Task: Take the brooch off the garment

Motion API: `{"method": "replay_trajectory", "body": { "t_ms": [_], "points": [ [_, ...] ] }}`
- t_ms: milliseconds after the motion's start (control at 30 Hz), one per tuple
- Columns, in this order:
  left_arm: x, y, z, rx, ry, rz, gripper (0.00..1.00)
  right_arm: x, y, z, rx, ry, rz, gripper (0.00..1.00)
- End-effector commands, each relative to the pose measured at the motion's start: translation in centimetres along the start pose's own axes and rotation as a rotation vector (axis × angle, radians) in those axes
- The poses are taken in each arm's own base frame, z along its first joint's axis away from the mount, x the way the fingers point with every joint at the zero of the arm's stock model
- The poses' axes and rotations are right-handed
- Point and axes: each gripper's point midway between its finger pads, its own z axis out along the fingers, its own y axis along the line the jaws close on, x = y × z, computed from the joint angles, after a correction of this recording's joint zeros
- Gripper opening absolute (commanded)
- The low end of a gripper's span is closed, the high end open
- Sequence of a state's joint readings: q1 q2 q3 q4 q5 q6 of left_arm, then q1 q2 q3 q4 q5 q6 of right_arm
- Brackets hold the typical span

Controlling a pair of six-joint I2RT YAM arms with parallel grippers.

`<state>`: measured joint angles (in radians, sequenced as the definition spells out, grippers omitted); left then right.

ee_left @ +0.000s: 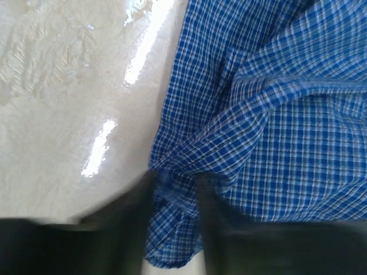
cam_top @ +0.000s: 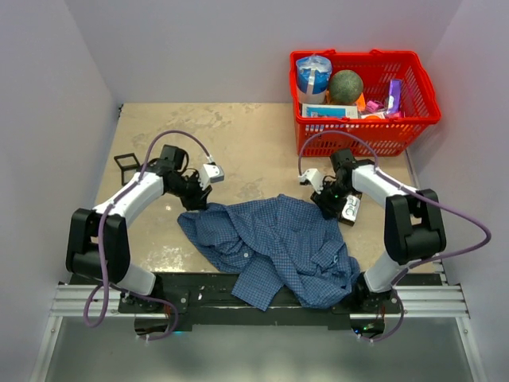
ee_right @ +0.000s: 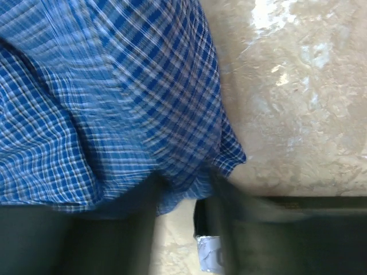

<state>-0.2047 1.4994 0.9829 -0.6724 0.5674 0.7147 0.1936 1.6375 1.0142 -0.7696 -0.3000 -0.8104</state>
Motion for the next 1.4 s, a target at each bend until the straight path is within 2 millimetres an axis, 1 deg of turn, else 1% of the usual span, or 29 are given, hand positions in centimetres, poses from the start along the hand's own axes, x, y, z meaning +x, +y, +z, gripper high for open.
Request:
{"method": "replay_trajectory", "body": {
  "t_ms": [0, 33, 100, 167, 233, 300, 333, 367, 400, 467, 500, 533, 600, 633, 667, 733, 767, 800, 867, 967, 1000, 1033, 1100, 1133, 1167, 1267, 1300, 1333, 1367],
  "points": [
    [-1.2, -0.6, 0.4, 0.047, -0.051, -0.007, 0.07, -5.0, -3.0, -2.5, 0.087, -0.131, -0.01, 0.24],
    [-1.5, -0.4, 0.1, 0.038, -0.05, -0.008, 0.0, -5.8, -3.4, -3.6, 0.106, -0.153, -0.004, 0.21],
    [-3.3, 1.0, -1.8, -0.033, -0.068, 0.014, 0.0, -8.9, -4.9, -6.9, 0.182, -0.238, -0.006, 0.15],
    [-5.8, 2.9, -4.5, -0.139, -0.105, 0.056, 0.0, -12.3, -5.9, -12.0, 0.279, -0.359, -0.033, 0.12],
    [-8.7, 4.6, -8.1, -0.267, -0.175, 0.102, 0.0, -15.1, -6.2, -16.6, 0.352, -0.47, -0.048, 0.12],
    [-12.7, 6.9, -13.5, -0.435, -0.293, 0.128, 0.0, -16.9, -5.5, -20.5, 0.395, -0.577, -0.049, 0.1],
    [-14.0, 7.6, -15.5, -0.487, -0.337, 0.129, 0.0, -18.0, -5.8, -22.6, 0.441, -0.639, -0.051, 0.04],
    [-16.2, 8.2, -18.5, -0.552, -0.401, 0.135, 0.0, -18.3, -5.4, -24.2, 0.473, -0.671, -0.059, 0.02],
    [-16.8, 8.8, -20.5, -0.599, -0.43, 0.14, 0.0, -18.4, -5.3, -24.8, 0.48, -0.688, -0.046, 0.01],
    [-17.8, 8.9, -22.7, -0.647, -0.441, 0.192, 0.0, -17.6, -5.3, -23.1, 0.444, -0.641, -0.025, 0.06],
    [-17.3, 8.4, -22.6, -0.632, -0.414, 0.197, 0.0, -17.0, -5.2, -21.8, 0.418, -0.602, -0.023, 0.11],
    [-16.8, 8.1, -22.4, -0.624, -0.397, 0.209, 0.0, -15.4, -4.7, -19.2, 0.359, -0.531, -0.002, 0.17],
    [-14.4, 6.4, -20.8, -0.558, -0.325, 0.219, 0.0, -14.0, -4.4, -16.8, 0.325, -0.477, -0.009, 0.27],
    [-13.3, 5.6, -20.0, -0.526, -0.297, 0.227, 0.0, -12.8, -4.2, -14.7, 0.305, -0.452, -0.002, 0.35],
    [-11.7, 4.4, -18.4, -0.459, -0.266, 0.244, 0.0, -12.5, -4.1, -14.1, 0.307, -0.454, -0.002, 0.4],
    [-8.0, 0.5, -16.8, -0.33, -0.183, 0.234, 0.0, -11.5, -4.1, -12.2, 0.31, -0.442, 0.018, 0.52],
    [-6.7, -0.8, -16.5, -0.289, -0.14, 0.3, 0.0, -11.0, -4.4, -11.5, 0.32, -0.417, 0.029, 0.54],
    [-4.4, -3.4, -16.5, -0.223, -0.079, 0.298, 0.0, -10.5, -4.7, -11.0, 0.326, -0.393, 0.044, 0.56],
    [-1.4, -5.1, -16.2, -0.172, 0.017, 0.386, 0.0, -9.3, -5.8, -9.0, 0.333, -0.319, 0.081, 0.64],
    [0.8, -7.0, -16.1, -0.178, 0.055, 0.472, 0.02, -8.2, -7.0, -6.2, 0.32, -0.242, 0.117, 0.74],
    [0.8, -7.1, -16.3, -0.207, 0.046, 0.506, 0.17, -7.9, -7.3, -5.7, 0.325, -0.221, 0.136, 0.76],
    [1.1, -7.0, -15.8, -0.21, 0.048, 0.513, 0.47, -7.5, -7.6, -4.5, 0.311, -0.189, 0.148, 0.77],
    [-0.2, -4.6, -15.9, -0.32, 0.013, 0.489, 0.64, -7.1, -7.9, -3.7, 0.303, -0.169, 0.157, 0.77],
    [-0.5, -3.6, -15.7, -0.356, 0.004, 0.454, 0.66, -7.0, -7.9, -3.2, 0.294, -0.161, 0.155, 0.77],
    [-1.4, -1.2, -15.6, -0.426, -0.015, 0.374, 0.66, -6.6, -7.8, -2.4, 0.276, -0.136, 0.151, 0.77],
    [-2.9, 2.0, -15.6, -0.483, -0.07, 0.195, 0.67, -5.7, -7.1, -1.4, 0.207, -0.079, 0.14, 0.75],
    [-2.7, 3.0, -14.3, -0.444, -0.061, 0.128, 0.67, -5.6, -6.5, -1.1, 0.171, -0.07, 0.135, 0.75],
    [-3.4, 3.5, -14.1, -0.433, -0.079, 0.098, 0.67, -5.5, -5.4, -0.9, 0.112, -0.063, 0.138, 0.74],
    [-3.7, 3.2, -13.2, -0.38, -0.103, 0.058, 0.67, -5.4, -5.0, -0.6, 0.086, -0.054, 0.142, 0.74]
  ]
}}
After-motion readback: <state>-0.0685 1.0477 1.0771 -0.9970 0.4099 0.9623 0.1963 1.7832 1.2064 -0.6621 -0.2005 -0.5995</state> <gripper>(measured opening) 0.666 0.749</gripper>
